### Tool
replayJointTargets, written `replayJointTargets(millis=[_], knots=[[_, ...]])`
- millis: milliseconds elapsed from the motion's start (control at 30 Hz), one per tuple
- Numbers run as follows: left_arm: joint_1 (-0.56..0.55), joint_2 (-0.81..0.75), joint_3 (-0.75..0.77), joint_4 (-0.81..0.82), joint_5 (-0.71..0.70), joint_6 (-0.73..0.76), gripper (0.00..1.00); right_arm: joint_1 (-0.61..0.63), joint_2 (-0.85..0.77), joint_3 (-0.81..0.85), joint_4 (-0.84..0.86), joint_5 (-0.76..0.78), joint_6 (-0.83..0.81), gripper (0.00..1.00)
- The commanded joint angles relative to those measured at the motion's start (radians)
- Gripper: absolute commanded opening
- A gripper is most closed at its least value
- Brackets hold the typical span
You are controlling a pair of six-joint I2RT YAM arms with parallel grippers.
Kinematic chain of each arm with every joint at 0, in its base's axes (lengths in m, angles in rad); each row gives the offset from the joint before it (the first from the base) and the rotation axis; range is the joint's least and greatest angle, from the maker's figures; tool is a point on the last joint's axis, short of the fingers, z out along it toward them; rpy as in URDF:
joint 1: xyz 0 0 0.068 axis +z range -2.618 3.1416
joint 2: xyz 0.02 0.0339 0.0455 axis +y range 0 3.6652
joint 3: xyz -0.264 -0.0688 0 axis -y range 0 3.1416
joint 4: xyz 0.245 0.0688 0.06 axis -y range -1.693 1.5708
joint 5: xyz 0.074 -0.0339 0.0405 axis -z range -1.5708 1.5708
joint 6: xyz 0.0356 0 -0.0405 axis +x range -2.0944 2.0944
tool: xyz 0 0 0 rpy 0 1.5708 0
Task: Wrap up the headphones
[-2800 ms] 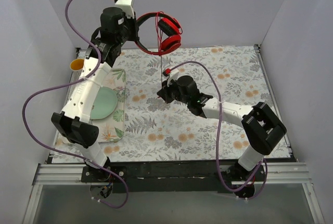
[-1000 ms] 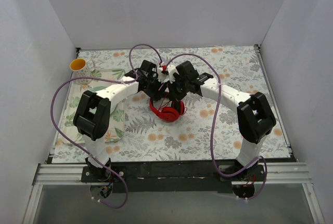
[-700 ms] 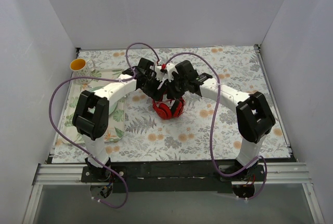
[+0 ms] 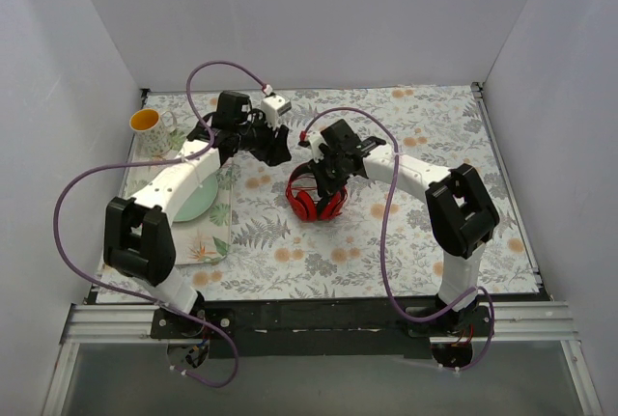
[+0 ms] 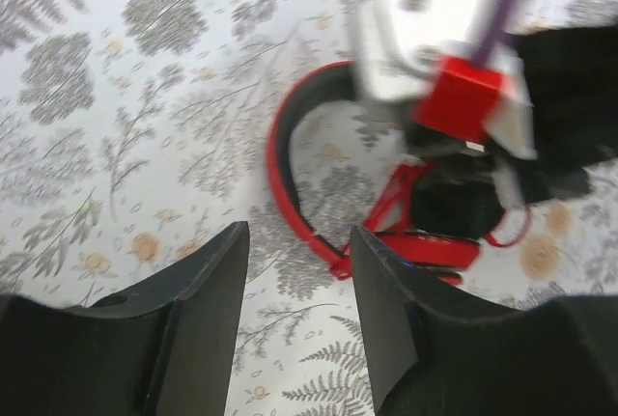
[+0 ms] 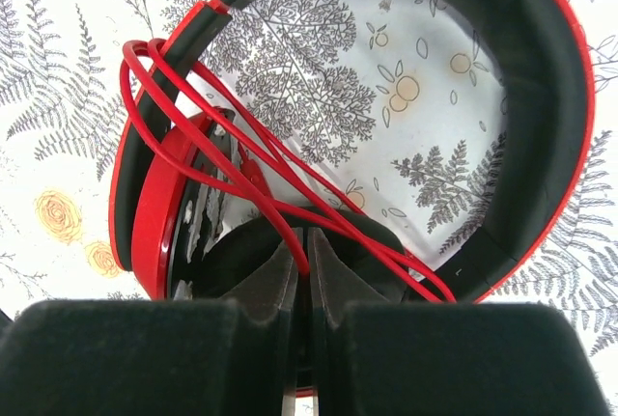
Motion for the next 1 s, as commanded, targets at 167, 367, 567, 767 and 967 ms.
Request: replayJointTargets(millis=[167,367,567,767,967], knots=[[-0.055,-0.106,-0.131,0.058,0.105,0.073,0.65,0.006,0.004,0.054,-0.047,0.032,-0.028,0.13],[-0.058,-0.049,-0.131,0.072,0.063,0.075,0.56,0.008,-0.036,0.052,-0.044,0.018,-0.022,0.36],[-0.065,-0.007,-0.131,0.07,0.065,0.081,0.47,0.02,-0.078,0.065,-0.049,0.012,-0.043,0.42],[-0.085,0.014,-0.125,0.05,0.091,0.095,0.39,0.023,-0.13,0.059,-0.047,-0.011,-0.069,0.56],[-0.099,0.041,-0.13,0.04,0.089,0.106,0.35,0.023,-0.196,0.02,0.006,0.001,-0.086,0.55]])
